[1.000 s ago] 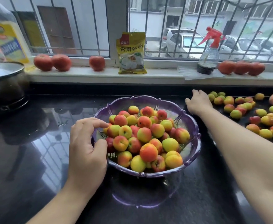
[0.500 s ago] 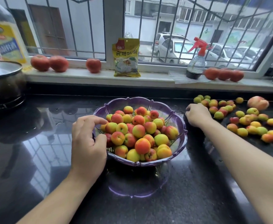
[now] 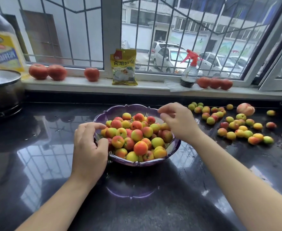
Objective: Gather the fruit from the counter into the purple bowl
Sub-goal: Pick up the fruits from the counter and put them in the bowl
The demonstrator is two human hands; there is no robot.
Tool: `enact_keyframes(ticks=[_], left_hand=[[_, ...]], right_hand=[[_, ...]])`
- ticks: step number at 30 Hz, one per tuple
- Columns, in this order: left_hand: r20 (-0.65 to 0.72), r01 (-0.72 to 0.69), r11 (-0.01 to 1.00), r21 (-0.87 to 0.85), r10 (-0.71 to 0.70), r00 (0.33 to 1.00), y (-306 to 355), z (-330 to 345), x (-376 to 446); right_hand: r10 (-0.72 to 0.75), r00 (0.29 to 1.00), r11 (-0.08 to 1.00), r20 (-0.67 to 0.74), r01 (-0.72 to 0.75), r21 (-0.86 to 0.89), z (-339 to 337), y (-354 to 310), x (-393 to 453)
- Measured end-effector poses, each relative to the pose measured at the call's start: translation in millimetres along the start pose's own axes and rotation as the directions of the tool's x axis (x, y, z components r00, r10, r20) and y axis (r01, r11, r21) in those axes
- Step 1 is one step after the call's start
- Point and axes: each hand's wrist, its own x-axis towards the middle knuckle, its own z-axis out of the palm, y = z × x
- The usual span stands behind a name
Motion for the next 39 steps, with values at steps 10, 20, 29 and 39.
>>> enact_keyframes(ticks=[10,20,29,39], left_hand=[[0.135,0.025,0.999,0.038,-0.03,0.99,1.2,-1.2,0.0],[0.218,0.009,0.981,0.194,-0.053,0.975,27.9,39.2,-10.1],[0.102,0.089,0.994,0.065,-0.096,0.99,37.3,61.4,-13.1],[0.095,0.155,0.988,0.011,-0.156,0.983,30.5,60.0,-14.4]], right_hand=[[0.355,0.904,0.921,-0.239,-0.293,0.258,15.8,57.8,-38.1],[0.576,0.735,0.618,-0.357,-0.678,-0.399,-43.5,125.8,-35.1],[0.313,0.786,0.736,-0.533,-0.556,-0.388,-45.9,121.7,-37.5],[0.444,0.862,0.813,-0.244,-0.502,-0.296,-31.9,111.4,-31.4]])
